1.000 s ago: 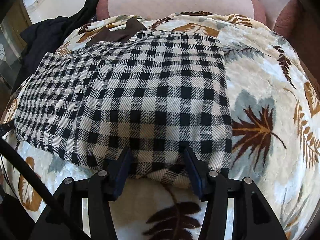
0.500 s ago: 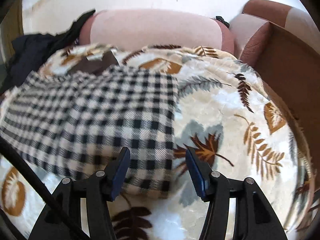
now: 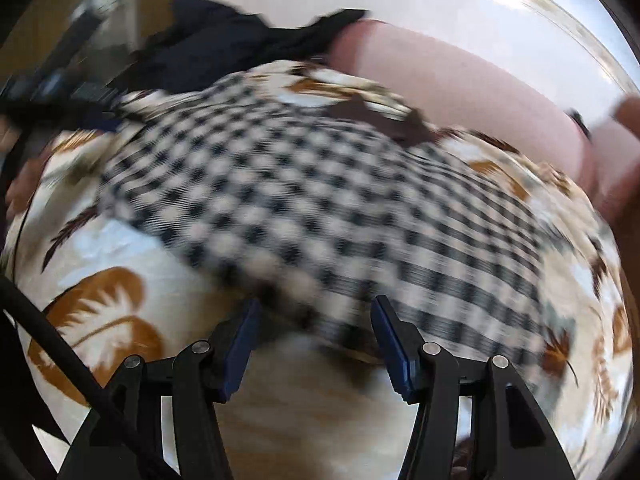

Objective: Fold large clothes

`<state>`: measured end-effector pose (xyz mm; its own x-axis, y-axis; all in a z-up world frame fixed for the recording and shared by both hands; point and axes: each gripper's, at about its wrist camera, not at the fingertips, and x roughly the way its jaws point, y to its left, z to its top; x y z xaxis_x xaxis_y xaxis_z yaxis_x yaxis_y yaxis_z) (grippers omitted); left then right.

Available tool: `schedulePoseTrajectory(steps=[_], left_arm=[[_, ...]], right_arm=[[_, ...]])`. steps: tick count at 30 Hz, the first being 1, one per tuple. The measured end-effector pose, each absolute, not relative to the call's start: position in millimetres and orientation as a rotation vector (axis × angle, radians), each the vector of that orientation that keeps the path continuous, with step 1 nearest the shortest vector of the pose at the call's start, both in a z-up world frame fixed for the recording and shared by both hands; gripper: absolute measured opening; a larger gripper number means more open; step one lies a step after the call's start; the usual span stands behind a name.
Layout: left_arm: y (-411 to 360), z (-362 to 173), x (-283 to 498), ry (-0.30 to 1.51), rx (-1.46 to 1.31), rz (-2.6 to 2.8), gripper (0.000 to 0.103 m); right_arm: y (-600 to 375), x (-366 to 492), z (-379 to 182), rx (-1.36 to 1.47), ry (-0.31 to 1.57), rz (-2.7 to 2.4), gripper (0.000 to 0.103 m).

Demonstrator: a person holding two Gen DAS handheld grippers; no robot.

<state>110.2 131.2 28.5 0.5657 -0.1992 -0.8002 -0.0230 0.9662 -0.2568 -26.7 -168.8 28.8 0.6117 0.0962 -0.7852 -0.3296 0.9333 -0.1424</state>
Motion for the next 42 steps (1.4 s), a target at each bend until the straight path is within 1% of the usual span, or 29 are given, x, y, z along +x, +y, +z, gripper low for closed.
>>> schedulePoseTrajectory(steps=[2, 4, 6, 8, 10, 18, 21, 24, 25, 29, 30, 31, 32, 33, 34, 35, 36, 37, 39, 42], left_arm=[[136.2, 27.5, 125.4, 0.972, -0.288, -0.132, 0.058], [135.4, 25.7, 136.4, 0.968, -0.285, -0.147, 0.058], [131.8, 22.3, 148.1, 0.972, -0.261, -0.167, 0.059], [129.4, 15.5, 160.9, 1.005, -0.269, -0.213, 0.059], [128.6, 9.3, 171.5, 1.038, -0.288, -0.247, 0.059], [137.7, -19.1, 217.2, 1.144, -0.482, -0.444, 0.063], [143.6, -23.0, 225.0, 1.147, -0.568, -0.503, 0.064], [141.5, -26.1, 230.8, 1.157, -0.595, -0.553, 0.072], [140.0, -26.6, 231.6, 1.156, -0.587, -0.568, 0.073], [134.9, -27.8, 235.5, 1.154, -0.574, -0.579, 0.074], [134.5, -27.8, 236.3, 1.152, -0.577, -0.575, 0.074], [133.4, -27.5, 237.0, 1.149, -0.574, -0.570, 0.074], [130.2, -26.0, 236.8, 1.147, -0.549, -0.556, 0.062], [128.1, -25.2, 236.9, 1.149, -0.521, -0.542, 0.048], [123.8, -25.4, 237.2, 1.168, -0.493, -0.535, 0.022], [120.5, -25.2, 239.7, 1.171, -0.495, -0.535, 0.016], [119.3, -21.5, 238.0, 1.156, -0.491, -0.520, 0.014], [117.8, -16.8, 236.0, 1.145, -0.476, -0.506, 0.011], [111.2, -4.1, 229.3, 1.118, -0.441, -0.469, 0.010], [98.3, 18.2, 210.7, 1.056, -0.386, -0.418, 0.010]], right_arm=[[-146.6, -25.9, 23.1, -0.318, 0.877, 0.279, 0.061], [-128.8, -23.9, 17.2, -0.331, 0.880, 0.291, 0.064], [-119.7, -20.8, 13.9, -0.332, 0.874, 0.299, 0.065], [-111.6, -19.6, 12.5, -0.332, 0.865, 0.293, 0.066], [-99.8, -17.9, 10.0, -0.336, 0.859, 0.297, 0.069], [-32.6, -6.2, 2.3, -0.460, 0.811, 0.341, 0.069], [-8.3, 0.9, -0.6, -0.523, 0.792, 0.336, 0.069], [7.6, 9.3, -4.7, -0.564, 0.785, 0.327, 0.069], [10.5, 10.5, -5.2, -0.571, 0.784, 0.323, 0.069], [20.5, 14.8, -7.6, -0.593, 0.778, 0.308, 0.068], [22.3, 15.3, -7.9, -0.596, 0.777, 0.309, 0.065], [24.6, 15.5, -8.2, -0.599, 0.776, 0.313, 0.059], [26.7, 15.1, -8.2, -0.601, 0.777, 0.320, 0.056], [28.6, 14.8, -8.5, -0.605, 0.777, 0.331, 0.046], [30.7, 14.0, -8.5, -0.611, 0.777, 0.343, 0.034], [32.7, 12.9, -8.0, -0.619, 0.777, 0.343, 0.027], [33.0, 11.8, -6.8, -0.616, 0.777, 0.346, 0.016], [31.2, 11.4, -3.5, -0.597, 0.776, 0.350, 0.014], [21.2, 13.3, 6.4, -0.529, 0.780, 0.364, 0.011], [-2.0, 12.0, 27.2, -0.407, 0.783, 0.380, 0.009]])
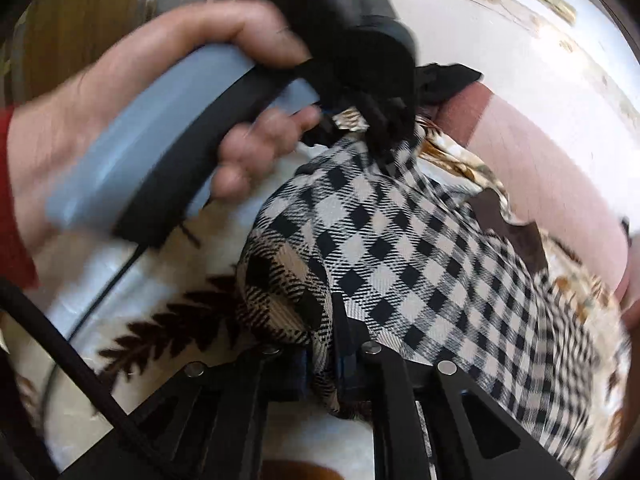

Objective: Fold large clothes

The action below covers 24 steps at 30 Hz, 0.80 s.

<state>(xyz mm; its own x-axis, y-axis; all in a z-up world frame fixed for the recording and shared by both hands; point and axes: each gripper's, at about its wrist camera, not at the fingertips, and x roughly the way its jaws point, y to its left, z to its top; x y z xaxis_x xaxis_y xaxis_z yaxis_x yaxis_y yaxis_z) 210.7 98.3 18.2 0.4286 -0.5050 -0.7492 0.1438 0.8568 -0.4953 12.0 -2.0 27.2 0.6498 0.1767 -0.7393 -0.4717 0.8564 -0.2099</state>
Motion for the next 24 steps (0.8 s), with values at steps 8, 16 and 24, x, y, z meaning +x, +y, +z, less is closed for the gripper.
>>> schedulePoseTrajectory(steps=[8, 16, 24], left_arm=[[18.3, 82.3, 198.0, 1.001, -0.289, -0.428, 0.010], [-175.2, 113.8, 186.5, 0.994, -0.050, -0.577, 0.010], [-280.0, 76.1, 179.0, 1.114, -0.021, -0.718, 0.019]], right_arm=[[-96.4, -1.9, 77.5, -0.211, 0.735, 0.331, 0.007], [-215.5, -2.7, 100.8, -0.014, 0.765, 0.188, 0.006], [-330.3, -5.7, 53.8, 0.177, 0.893, 0.035, 0.006]])
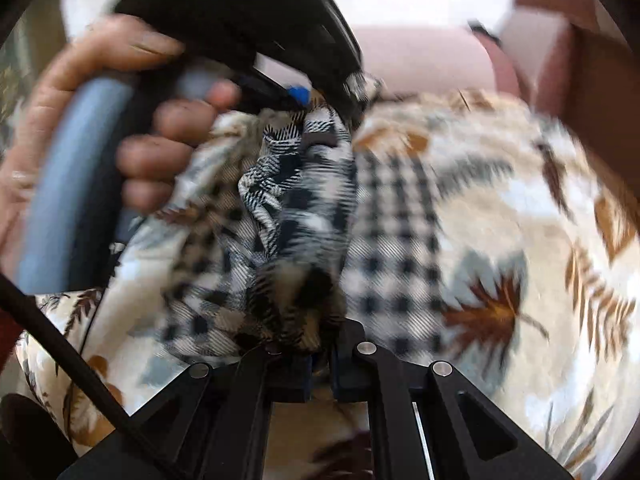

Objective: Fold large clothes

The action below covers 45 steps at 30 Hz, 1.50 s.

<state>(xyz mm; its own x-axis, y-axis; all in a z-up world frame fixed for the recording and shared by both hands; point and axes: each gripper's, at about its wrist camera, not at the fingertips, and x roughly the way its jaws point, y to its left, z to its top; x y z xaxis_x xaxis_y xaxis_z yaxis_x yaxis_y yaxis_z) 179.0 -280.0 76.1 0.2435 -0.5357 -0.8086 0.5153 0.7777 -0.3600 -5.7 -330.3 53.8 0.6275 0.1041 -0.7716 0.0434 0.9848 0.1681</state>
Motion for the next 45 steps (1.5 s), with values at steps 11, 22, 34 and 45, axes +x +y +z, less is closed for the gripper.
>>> schedulePoseTrajectory(steps=[11, 22, 34, 45], left_arm=[[-198.3, 117.1, 124.4, 0.955, -0.070, -0.638, 0.061], [-116.9, 45.0, 71.8, 1.052, -0.083, -0.495, 0.061], [-145.7, 30.1, 49.2, 1.024, 0.072, -0.479, 0.061], [-147.8, -1.4, 41.0, 1.118, 0.073, -0.424, 0.061]], right_arm=[[-398.0, -4.3, 67.1, 0.423, 0.924, 0.094, 0.040], [-435.0, 57.0, 57.9, 0.672, 0.848, 0.119, 0.058], [-453.0, 57.0, 39.8, 0.625, 0.931, -0.007, 0.016], [-486.7, 36.5, 40.9, 0.716, 0.880, -0.068, 0.049]])
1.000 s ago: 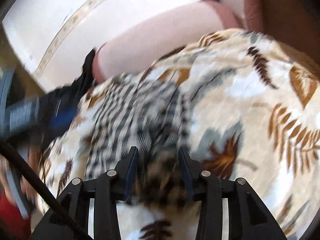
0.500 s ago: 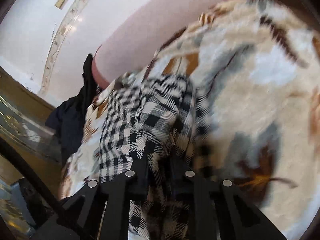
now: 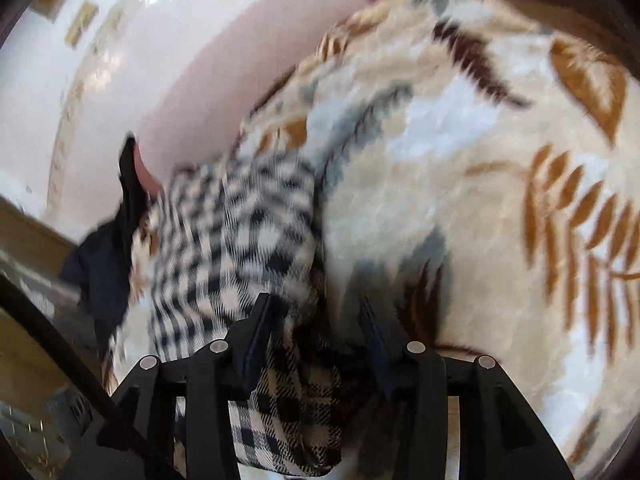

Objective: Fold large clothes

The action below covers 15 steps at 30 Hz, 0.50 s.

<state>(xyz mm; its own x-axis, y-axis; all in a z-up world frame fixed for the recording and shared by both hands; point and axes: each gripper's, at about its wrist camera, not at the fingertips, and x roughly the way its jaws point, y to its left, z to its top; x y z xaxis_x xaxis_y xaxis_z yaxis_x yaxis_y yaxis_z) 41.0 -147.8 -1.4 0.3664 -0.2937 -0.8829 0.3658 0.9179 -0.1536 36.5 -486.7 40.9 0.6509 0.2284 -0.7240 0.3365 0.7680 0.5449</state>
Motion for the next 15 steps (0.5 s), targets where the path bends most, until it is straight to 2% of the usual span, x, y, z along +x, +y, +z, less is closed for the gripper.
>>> schedulePoseTrajectory(steps=[4, 7, 11, 13, 15], left_arm=[[-141.1, 10.2, 16.3, 1.069, 0.083, -0.402, 0.061], [-130.1, 15.4, -3.1, 1.043, 0.049, -0.380, 0.062], [-113.1, 10.4, -27.7, 1.042, -0.005, -0.335, 0.062], [-107.4, 7.3, -38.2, 1.033, -0.004, -0.308, 0.062], [-99.9, 4.1, -48.5, 1.012, 0.012, -0.279, 0.062]], right_arm=[[-483.8, 27.3, 65.9, 0.700, 0.744, -0.060, 0.048], [-467.4, 34.5, 72.0, 0.733, 0.721, 0.095, 0.046], [-444.3, 51.1, 58.2, 0.720, 0.831, 0.191, 0.046], [-441.4, 58.1, 42.6, 0.645, 0.918, 0.065, 0.036], [-442.9, 56.8, 37.0, 0.649, 0.921, 0.022, 0.035]])
